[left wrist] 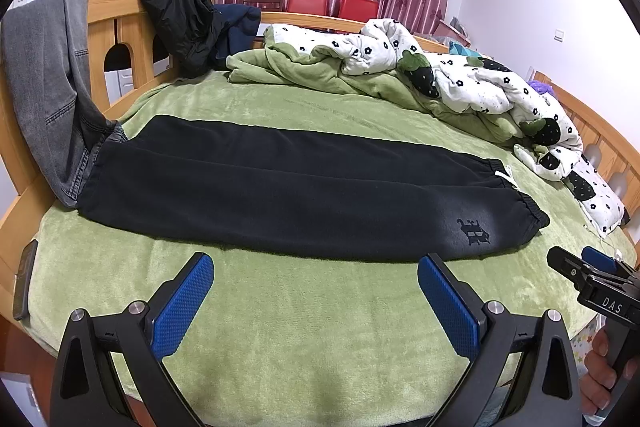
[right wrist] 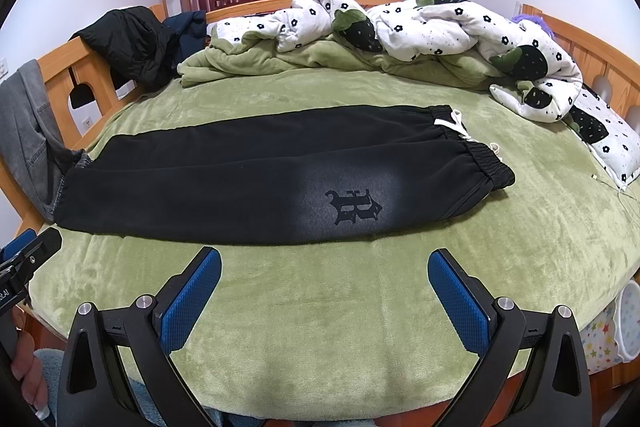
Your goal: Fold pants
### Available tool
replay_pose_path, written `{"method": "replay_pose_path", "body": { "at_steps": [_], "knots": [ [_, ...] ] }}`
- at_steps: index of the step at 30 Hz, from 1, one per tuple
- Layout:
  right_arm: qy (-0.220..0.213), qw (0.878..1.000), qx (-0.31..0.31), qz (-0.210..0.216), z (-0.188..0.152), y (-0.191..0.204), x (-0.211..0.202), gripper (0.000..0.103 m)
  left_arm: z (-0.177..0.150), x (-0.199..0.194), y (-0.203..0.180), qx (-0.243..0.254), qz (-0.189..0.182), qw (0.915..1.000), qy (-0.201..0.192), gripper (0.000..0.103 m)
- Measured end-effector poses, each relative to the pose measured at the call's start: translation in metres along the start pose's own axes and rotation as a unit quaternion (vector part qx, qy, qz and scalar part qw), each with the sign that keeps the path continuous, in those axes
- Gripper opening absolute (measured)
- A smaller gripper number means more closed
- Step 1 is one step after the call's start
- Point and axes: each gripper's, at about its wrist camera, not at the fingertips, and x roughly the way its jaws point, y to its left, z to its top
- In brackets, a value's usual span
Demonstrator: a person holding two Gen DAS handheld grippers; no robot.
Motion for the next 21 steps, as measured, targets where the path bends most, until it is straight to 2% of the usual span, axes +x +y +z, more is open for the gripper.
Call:
{"method": "replay_pose_path", "body": {
  "at_steps": [21],
  "knots": [
    [-0.002, 1.0, -0.003, -0.002, -0.0018, 0.0027, 0.001, 0.102, -0.0005, -0.0007, -0.0009, -0.001, 0.0, 1.0, -0.001, 0.103]
  ]
}}
